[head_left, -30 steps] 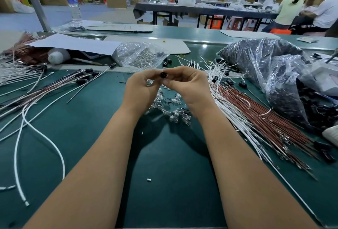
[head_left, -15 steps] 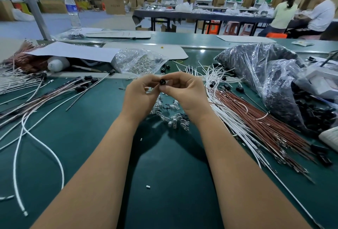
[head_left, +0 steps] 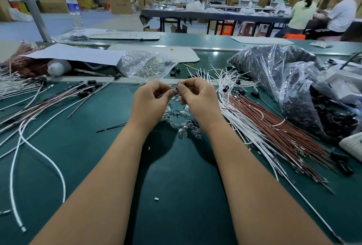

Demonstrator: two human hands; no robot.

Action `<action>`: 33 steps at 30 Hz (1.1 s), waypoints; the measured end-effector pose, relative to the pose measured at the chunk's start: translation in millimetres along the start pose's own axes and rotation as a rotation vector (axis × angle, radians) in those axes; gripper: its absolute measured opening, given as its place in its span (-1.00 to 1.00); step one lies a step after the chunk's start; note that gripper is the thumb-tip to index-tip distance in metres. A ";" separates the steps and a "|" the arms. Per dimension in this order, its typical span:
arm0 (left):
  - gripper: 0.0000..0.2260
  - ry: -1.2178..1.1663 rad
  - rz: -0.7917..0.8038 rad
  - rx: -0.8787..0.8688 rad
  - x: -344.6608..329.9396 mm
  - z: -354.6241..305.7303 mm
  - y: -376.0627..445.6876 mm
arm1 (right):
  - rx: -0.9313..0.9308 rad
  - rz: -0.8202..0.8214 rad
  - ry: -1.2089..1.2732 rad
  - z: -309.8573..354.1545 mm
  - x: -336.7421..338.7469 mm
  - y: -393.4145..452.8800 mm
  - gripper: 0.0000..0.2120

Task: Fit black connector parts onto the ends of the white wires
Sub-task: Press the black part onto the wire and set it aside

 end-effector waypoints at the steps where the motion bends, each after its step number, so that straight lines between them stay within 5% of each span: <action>1: -0.96 -0.019 -0.002 0.016 -0.3 0.2 -0.2 | -0.017 0.009 0.012 -0.9 -1.0 0.1 -0.88; 33: -0.94 -0.080 0.002 0.055 -9.2 -6.6 -3.8 | -0.097 0.073 0.062 -9.9 -4.8 0.8 -0.92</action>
Point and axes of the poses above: each hand's wrist, its own y-axis towards the middle knuckle, its own x-axis out of the back of the hand, z = x × y, the point moved 2 cm from there along y, towards the middle knuckle, and after that the axes turned 9 degrees about -x, right-handed, at the moved point
